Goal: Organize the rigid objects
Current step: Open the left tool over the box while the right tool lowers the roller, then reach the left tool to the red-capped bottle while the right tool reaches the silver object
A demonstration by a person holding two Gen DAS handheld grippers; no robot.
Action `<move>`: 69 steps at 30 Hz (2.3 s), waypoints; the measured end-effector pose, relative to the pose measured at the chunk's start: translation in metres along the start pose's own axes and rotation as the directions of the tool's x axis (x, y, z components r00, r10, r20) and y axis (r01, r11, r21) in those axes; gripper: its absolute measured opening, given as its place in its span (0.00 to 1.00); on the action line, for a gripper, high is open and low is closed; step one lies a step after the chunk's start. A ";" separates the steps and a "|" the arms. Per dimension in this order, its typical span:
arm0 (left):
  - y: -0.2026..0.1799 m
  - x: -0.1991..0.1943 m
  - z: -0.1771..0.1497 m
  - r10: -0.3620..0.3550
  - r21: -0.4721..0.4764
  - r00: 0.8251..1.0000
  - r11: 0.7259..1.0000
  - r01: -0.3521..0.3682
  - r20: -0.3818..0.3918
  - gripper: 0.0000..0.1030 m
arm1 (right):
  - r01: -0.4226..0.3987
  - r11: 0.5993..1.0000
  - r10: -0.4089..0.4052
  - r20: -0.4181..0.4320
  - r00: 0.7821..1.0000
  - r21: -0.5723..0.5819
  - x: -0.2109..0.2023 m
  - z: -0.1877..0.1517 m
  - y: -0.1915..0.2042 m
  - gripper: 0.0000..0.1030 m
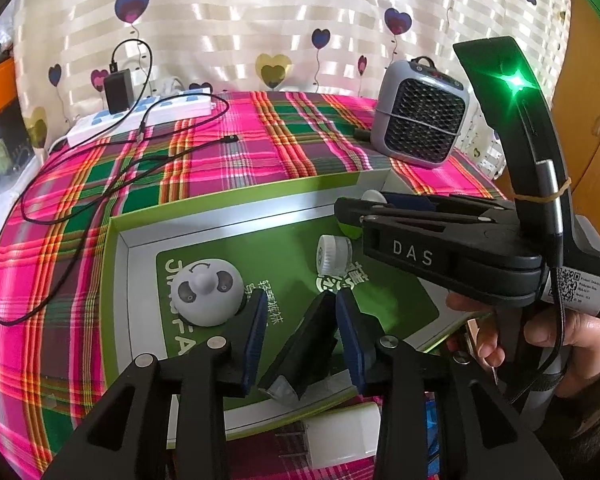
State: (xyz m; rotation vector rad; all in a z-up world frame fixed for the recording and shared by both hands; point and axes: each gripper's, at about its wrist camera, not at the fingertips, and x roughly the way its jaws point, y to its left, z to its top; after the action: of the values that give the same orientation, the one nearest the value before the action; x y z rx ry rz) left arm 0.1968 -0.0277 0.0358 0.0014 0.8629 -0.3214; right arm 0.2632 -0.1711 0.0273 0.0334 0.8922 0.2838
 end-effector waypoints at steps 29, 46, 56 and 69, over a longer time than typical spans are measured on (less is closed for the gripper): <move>0.038 -0.097 -0.050 0.026 -0.050 0.993 0.999 -0.020 0.118 0.35 | 0.002 0.998 -0.010 0.140 0.990 0.058 -0.101 -0.055 0.011 0.35; 0.084 -0.102 -0.083 -0.021 -0.008 0.998 1.000 0.022 0.066 0.35 | 0.055 0.993 -0.067 0.124 0.990 0.103 -0.123 -0.109 0.006 0.35; 0.086 -0.075 -0.076 -0.097 0.035 0.995 0.995 0.096 0.034 0.35 | 0.078 0.984 -0.097 0.112 0.989 0.158 -0.123 -0.116 -0.004 0.35; 0.091 -0.065 -0.072 -0.204 0.009 0.979 0.979 0.204 0.026 0.36 | 0.088 0.973 -0.110 0.094 0.989 0.215 -0.121 -0.123 -0.023 0.35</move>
State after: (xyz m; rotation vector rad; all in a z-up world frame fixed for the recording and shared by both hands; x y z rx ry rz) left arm 0.1291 0.0860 0.0260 -0.0861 0.8368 -0.5157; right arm 0.1016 -0.2352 0.0389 0.1980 0.8127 0.0922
